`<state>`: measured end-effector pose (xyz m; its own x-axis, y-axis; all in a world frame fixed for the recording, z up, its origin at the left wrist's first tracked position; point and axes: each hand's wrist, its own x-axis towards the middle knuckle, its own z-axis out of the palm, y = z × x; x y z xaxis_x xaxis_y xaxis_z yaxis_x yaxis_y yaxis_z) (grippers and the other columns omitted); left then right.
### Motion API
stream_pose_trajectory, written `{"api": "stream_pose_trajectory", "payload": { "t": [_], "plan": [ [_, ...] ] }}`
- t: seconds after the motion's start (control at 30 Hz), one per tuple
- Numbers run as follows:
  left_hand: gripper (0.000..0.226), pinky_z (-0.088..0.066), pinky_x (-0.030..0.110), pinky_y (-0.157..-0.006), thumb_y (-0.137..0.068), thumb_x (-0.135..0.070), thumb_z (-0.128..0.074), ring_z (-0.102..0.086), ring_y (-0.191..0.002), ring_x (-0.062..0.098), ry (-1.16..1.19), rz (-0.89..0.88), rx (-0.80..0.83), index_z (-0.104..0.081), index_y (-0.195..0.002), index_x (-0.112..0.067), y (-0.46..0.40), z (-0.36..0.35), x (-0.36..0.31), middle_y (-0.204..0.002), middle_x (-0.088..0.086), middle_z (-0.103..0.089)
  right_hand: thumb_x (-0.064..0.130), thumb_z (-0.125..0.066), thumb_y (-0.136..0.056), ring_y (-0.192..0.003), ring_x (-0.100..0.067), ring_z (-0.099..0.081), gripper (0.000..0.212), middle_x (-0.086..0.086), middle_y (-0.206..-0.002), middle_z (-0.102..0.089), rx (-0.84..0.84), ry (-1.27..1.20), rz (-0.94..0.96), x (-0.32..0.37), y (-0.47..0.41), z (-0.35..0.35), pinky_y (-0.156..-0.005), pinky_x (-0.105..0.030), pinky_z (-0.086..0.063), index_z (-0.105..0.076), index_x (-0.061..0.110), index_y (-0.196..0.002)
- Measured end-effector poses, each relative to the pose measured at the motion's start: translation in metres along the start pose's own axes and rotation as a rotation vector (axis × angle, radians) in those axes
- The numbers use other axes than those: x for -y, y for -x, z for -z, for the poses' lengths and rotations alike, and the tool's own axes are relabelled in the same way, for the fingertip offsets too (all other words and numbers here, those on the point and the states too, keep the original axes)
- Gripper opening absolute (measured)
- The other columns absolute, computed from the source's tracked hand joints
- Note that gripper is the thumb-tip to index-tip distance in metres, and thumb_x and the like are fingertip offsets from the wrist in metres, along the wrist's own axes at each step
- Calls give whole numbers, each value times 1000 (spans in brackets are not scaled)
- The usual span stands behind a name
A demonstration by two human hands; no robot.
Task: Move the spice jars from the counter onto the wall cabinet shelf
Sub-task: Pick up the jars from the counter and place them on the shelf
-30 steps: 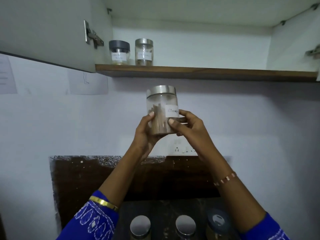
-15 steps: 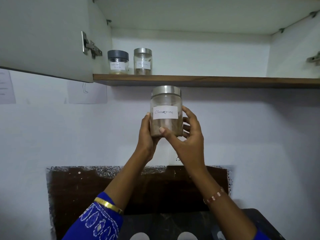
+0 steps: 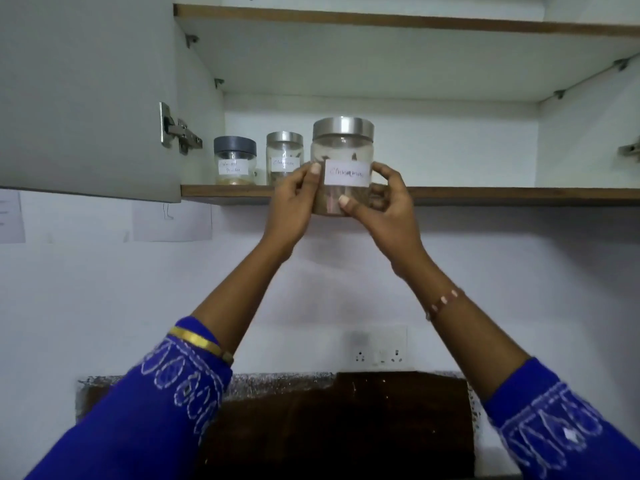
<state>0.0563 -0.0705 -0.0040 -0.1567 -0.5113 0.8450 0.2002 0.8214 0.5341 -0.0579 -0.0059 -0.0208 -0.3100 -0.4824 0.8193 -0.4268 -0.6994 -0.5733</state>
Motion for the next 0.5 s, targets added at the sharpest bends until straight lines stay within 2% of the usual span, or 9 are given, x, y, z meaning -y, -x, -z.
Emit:
{"api": "stream_pose_trajectory", "payload": {
  "t": [0.1,0.2,0.27,0.37,0.5],
  "plan": [
    [34,-51,22,-77,-97,-31,-41,-60,-96,14,-75,-1,-41,-55,-123,-14,-40,3,0,-109,2,-62,17,-72,-79,-96,-16,-59,65,-1,-112,-55,27,79,47,3,-39,-4,-79,-23,-52,-39,18,-135],
    [38,-54,28,-80,-96,-30,-45,-61,-100,21,-64,61,-44,-47,-128,-9,-69,4,8,-115,7,-59,17,-71,-79,-95,-16,-58,65,1,-108,-53,24,193,106,-2,-69,-9,-82,-27,-51,-38,17,-135],
    [35,-54,28,-79,-96,-25,-45,-61,-97,21,-76,98,-19,-47,-126,-7,-80,2,16,-110,8,-58,16,-69,-80,-99,-18,-58,64,-3,-111,-55,46,241,96,-10,-83,-12,-86,-29,-50,-37,15,-136],
    [33,-52,45,-91,-94,-25,-48,-63,-100,28,-190,118,5,-53,-123,-10,-92,-2,33,-109,14,-63,16,-67,-82,-108,-22,-58,61,-10,-122,-58,72,298,32,-27,-97,-14,-85,-27,-46,-37,11,-135],
    [32,-48,49,-96,-92,-24,-52,-62,-102,30,-348,142,50,-58,-121,-12,-109,-12,49,-105,16,-65,19,-65,-84,-112,-27,-56,53,-14,-123,-59,84,452,16,-43,-118,-12,-82,-24,-41,-43,4,-130]
  ]
}}
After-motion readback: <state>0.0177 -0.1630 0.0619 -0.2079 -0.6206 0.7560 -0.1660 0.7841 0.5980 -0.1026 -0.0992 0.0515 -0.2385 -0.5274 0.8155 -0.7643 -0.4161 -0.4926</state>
